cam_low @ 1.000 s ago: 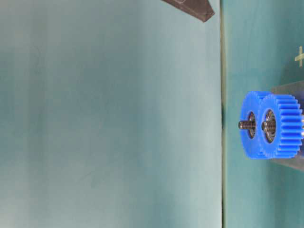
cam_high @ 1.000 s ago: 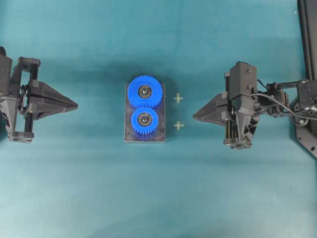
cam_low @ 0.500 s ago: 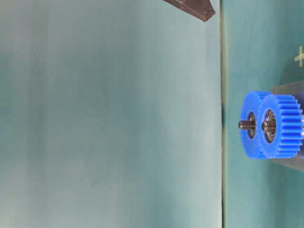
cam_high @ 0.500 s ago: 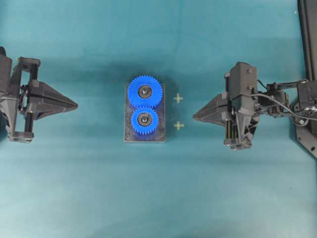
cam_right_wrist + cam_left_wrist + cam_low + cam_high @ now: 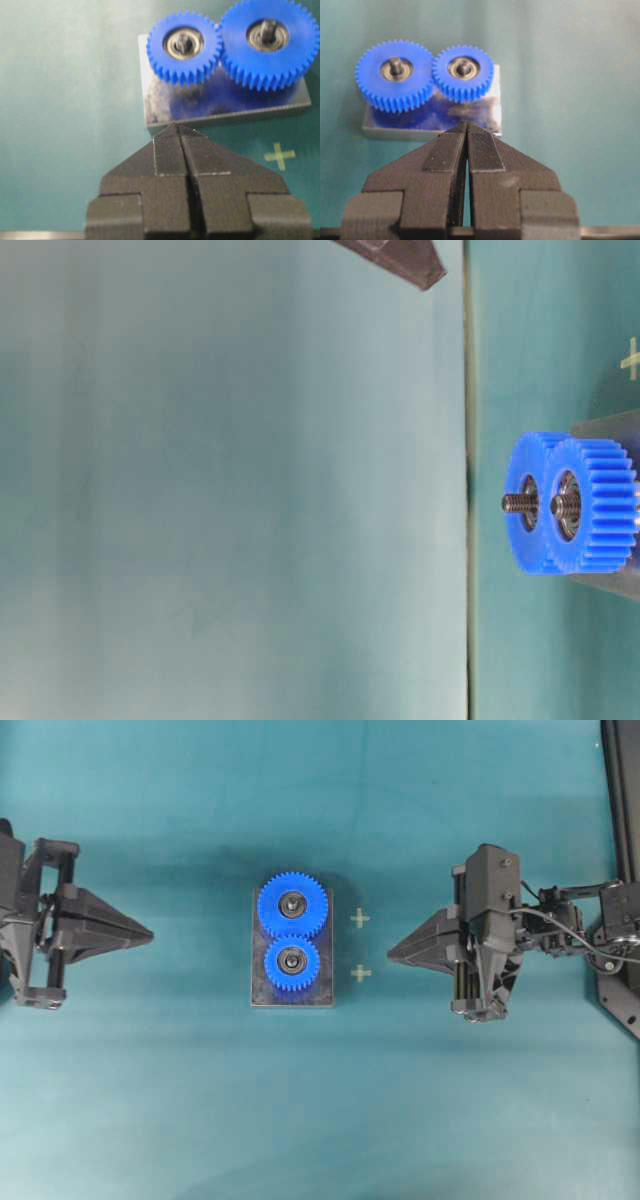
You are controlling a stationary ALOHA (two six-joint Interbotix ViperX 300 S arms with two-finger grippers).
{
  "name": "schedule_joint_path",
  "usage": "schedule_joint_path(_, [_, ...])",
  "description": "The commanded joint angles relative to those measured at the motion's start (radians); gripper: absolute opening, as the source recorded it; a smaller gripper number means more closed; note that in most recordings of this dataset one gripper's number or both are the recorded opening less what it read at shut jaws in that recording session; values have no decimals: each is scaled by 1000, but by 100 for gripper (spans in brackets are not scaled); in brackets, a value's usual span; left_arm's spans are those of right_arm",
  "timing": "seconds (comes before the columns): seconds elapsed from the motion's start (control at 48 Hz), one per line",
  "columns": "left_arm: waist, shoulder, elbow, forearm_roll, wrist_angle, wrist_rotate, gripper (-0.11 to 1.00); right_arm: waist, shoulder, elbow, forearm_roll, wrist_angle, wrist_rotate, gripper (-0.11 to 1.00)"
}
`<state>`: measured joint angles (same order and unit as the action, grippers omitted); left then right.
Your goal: Fit the small gear onto the shaft.
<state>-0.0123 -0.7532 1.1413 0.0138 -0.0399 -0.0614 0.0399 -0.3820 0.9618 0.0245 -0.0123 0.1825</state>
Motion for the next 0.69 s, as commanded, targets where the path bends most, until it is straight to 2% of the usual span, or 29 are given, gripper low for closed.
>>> schedule_joint_path(0.0, [-2,-15,-9,3,-3,-2,0,5,-5,-3,2,-15,-11,-1])
schedule_joint_path(0.667, [-2,-29,-5,3,-2,-3,0,5,-5,-2,2,-75,-12,-1])
